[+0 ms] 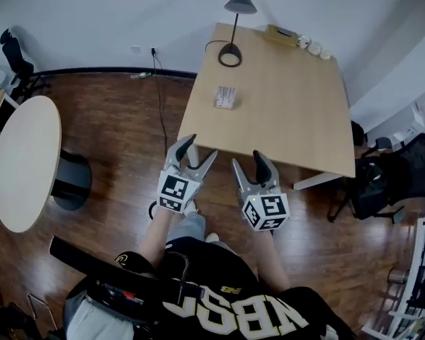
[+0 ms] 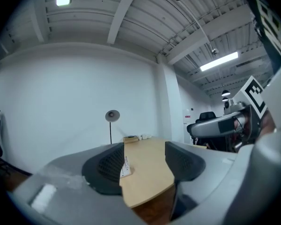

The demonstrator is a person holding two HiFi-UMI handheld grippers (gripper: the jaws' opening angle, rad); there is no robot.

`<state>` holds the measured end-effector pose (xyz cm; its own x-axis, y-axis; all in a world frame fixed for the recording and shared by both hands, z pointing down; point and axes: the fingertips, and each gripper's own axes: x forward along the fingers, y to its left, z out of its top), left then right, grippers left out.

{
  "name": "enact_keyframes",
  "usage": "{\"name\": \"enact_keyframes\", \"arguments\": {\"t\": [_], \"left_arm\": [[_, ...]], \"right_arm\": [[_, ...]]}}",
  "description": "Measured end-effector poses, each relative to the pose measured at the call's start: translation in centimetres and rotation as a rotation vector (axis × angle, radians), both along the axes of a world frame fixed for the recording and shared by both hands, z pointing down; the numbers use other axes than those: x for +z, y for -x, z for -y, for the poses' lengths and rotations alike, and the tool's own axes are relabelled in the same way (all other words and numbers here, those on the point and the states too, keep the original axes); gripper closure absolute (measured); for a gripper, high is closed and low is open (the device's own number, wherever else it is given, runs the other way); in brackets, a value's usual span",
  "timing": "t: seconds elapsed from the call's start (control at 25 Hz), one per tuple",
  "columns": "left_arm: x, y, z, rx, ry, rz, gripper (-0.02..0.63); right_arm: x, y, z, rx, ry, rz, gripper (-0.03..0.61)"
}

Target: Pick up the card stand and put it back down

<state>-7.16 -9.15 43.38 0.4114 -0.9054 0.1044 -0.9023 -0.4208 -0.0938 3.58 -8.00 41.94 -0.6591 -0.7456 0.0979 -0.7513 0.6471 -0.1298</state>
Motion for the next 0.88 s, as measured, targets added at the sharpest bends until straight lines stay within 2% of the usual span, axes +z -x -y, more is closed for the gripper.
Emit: {"name": "enact_keyframes", "arguments": {"t": [0.2, 0.4, 0.48, 0.56, 0.68, 0.88], "left_arm": [[-0.6, -1.8, -3.3, 0.042, 0.005, 0.010, 0.324], [-2.0, -0.9, -3.6, 0.088, -0.026, 0.024, 0.342], [-2.8, 0.1, -3.6, 0.078, -0.050, 0.020, 0.350], [-3.3, 1.0, -3.6, 0.060, -0.068, 0.036, 0.387], [-4.0, 2.6, -4.1, 0.033, -0.086, 0.050, 0.388], [-2.6, 4.4, -4.9, 0.004, -0.048, 0.037, 0.387]], "right_arm": [[-0.6, 0.0, -3.6, 0.017, -0.016, -0.018, 0.330], [-1.9, -0.2, -3.5, 0.109, -0.041, 0.021, 0.330], [-2.6, 0.1, -3.3, 0.124, -0.068, 0.002, 0.330], [-2.8, 0.0, -3.3, 0.147, -0.085, -0.035, 0.330], [-2.4, 0.4, -3.8, 0.166, -0.069, -0.041, 0.330], [-1.8, 1.7, -4.7, 0.145, -0.058, -0.038, 0.330]]}}
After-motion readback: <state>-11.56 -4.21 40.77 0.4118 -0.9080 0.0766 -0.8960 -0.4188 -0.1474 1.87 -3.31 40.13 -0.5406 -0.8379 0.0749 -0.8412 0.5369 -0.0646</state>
